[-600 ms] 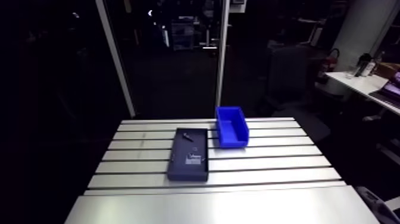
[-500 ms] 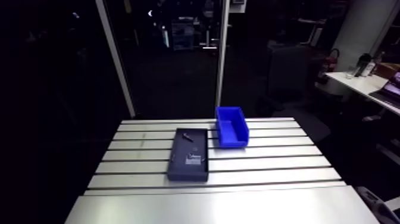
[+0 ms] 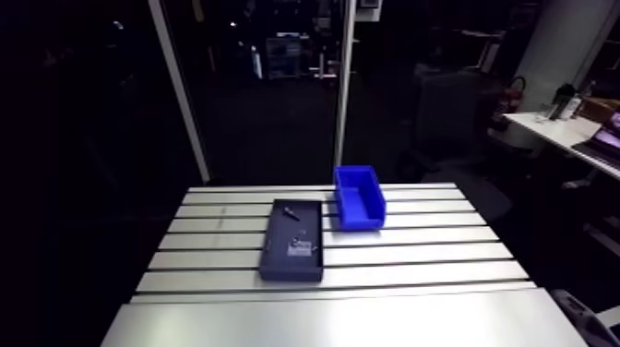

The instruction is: Pick up the M10 bolt from the tray and put it into the blue bin.

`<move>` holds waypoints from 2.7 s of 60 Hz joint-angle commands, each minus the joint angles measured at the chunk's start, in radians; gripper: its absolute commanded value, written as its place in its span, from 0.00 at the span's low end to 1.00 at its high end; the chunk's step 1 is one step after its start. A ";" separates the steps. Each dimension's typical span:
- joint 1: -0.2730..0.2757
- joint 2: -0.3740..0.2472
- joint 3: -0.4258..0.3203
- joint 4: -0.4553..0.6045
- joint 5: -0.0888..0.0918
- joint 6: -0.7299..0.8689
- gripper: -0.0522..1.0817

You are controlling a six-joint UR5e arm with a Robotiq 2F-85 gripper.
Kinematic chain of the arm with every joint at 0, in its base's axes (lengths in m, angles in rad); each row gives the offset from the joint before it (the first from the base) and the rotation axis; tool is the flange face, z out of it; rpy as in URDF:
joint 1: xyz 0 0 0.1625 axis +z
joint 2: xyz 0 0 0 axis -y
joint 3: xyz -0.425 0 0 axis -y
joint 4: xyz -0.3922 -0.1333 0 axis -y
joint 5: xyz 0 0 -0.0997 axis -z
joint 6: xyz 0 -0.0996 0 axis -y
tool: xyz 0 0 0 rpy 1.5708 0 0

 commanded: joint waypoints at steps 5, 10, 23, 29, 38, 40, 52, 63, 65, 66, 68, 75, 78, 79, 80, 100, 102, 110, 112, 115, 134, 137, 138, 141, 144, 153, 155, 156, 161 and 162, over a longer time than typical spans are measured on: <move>0.001 0.002 0.000 0.002 -0.004 -0.002 0.05; 0.006 0.005 -0.002 0.001 0.000 -0.020 0.05; 0.011 0.022 -0.005 0.001 0.002 -0.192 0.05; 0.007 0.031 -0.003 0.001 0.003 -0.320 0.05; 0.006 0.053 -0.003 0.002 0.008 -0.455 0.05; 0.006 0.060 -0.003 0.004 0.008 -0.480 0.05; 0.011 0.106 -0.007 0.005 0.007 -0.582 0.05; 0.012 0.159 -0.024 0.000 -0.002 -0.675 0.05; 0.012 0.167 -0.023 -0.001 -0.004 -0.688 0.05; 0.012 0.173 -0.024 -0.003 -0.005 -0.700 0.05; 0.012 0.179 -0.024 -0.003 -0.005 -0.711 0.05; 0.011 0.213 -0.024 -0.006 -0.011 -0.732 0.05; 0.011 0.220 -0.022 -0.006 -0.013 -0.738 0.05; 0.012 0.226 -0.019 -0.007 -0.016 -0.743 0.05; 0.012 0.226 -0.019 -0.007 -0.016 -0.743 0.05; 0.030 0.279 0.023 -0.120 -0.060 -0.753 0.17; 0.036 0.283 0.024 -0.127 -0.063 -0.754 0.20; 0.046 0.286 0.047 -0.162 -0.064 -0.768 0.34; 0.047 0.286 0.054 -0.173 -0.064 -0.777 0.37; 0.048 0.286 0.061 -0.181 -0.064 -0.784 0.40; 0.049 0.305 0.101 -0.261 -0.064 -0.835 0.51; 0.049 0.306 0.111 -0.275 -0.064 -0.855 0.51; 0.048 0.306 0.117 -0.285 -0.064 -0.866 0.51; 0.049 0.306 0.122 -0.296 -0.064 -0.875 0.51; 0.048 0.308 0.133 -0.317 -0.063 -0.892 0.51; 0.049 0.319 0.147 -0.337 -0.062 -0.916 0.54; 0.049 0.322 0.155 -0.339 -0.062 -0.920 0.54; 0.049 0.322 0.155 -0.339 -0.062 -0.920 0.54; 0.048 0.326 0.168 -0.340 -0.062 -0.923 0.54; 0.048 0.326 0.168 -0.340 -0.062 -0.923 0.54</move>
